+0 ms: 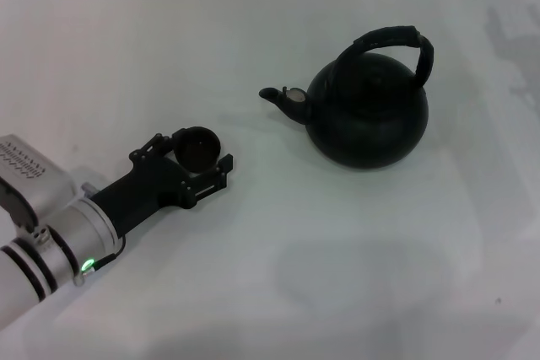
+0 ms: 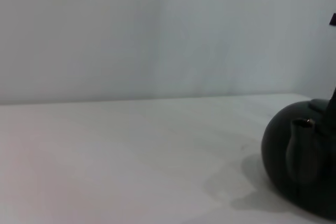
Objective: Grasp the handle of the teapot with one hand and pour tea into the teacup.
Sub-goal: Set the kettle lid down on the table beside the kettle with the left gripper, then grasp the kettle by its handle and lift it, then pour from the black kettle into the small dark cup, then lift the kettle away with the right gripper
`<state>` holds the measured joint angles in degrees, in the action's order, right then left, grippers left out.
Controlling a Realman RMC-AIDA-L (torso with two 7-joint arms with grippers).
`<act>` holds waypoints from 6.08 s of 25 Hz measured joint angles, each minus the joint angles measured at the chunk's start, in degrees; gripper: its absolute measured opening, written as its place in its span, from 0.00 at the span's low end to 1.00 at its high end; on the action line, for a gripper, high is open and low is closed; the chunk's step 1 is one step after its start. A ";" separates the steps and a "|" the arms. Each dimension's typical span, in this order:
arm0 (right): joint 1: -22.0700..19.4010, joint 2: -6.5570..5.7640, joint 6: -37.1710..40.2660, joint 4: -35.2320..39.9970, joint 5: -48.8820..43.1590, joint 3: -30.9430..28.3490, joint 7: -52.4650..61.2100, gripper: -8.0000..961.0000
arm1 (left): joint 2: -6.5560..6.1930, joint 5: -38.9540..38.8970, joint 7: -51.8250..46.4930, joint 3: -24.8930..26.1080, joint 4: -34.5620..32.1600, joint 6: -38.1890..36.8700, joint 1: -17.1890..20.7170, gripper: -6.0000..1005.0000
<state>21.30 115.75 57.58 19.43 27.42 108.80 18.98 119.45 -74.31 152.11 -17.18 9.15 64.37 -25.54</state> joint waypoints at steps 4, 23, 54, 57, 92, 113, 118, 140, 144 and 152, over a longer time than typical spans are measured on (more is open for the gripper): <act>-0.03 0.00 -0.01 -0.01 0.00 0.00 0.00 0.75 | -0.06 0.21 -0.13 -0.05 -0.24 1.56 0.36 0.88; -0.19 0.00 -0.01 -0.09 0.00 0.17 0.00 0.75 | -0.36 -1.19 -2.20 2.36 -1.58 8.79 3.83 0.89; -9.30 -4.25 5.86 2.80 -29.37 0.23 26.38 0.75 | -0.53 -29.65 -12.23 19.67 -8.79 0.71 12.14 0.89; -12.17 -7.29 1.53 10.50 -35.49 0.04 30.76 0.75 | -0.53 -29.43 -11.85 19.52 -8.87 -0.80 10.91 0.89; -27.78 -0.36 -19.91 57.86 -121.49 -14.28 94.87 0.75 | -0.82 -30.09 -10.67 20.08 -9.68 -3.05 6.63 0.89; -21.08 -0.22 -21.53 54.67 -120.77 -14.67 95.06 0.75 | -0.71 -30.92 -11.03 20.08 -9.68 -2.58 6.29 0.89; -17.97 -0.23 -21.64 51.92 -120.25 -14.74 95.09 0.73 | -0.71 -31.49 -11.05 20.08 -9.68 -2.58 6.53 0.89; -16.89 -0.46 -17.31 49.57 -117.74 -18.65 95.40 0.24 | -0.60 -33.09 -11.14 20.08 -9.68 -2.00 6.68 0.89; -16.53 -0.44 -16.65 51.27 -117.72 -18.61 95.50 0.23 | -0.60 -33.10 -11.14 20.08 -9.65 -1.95 6.77 0.89; -11.74 -0.43 -14.05 53.14 -117.85 -17.40 95.53 0.23 | -0.58 -33.09 -11.14 20.08 -9.15 -1.80 6.82 0.89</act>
<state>9.56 115.32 43.52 72.57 -90.43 91.41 114.51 118.87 -107.40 140.97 2.90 0.00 62.57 -18.72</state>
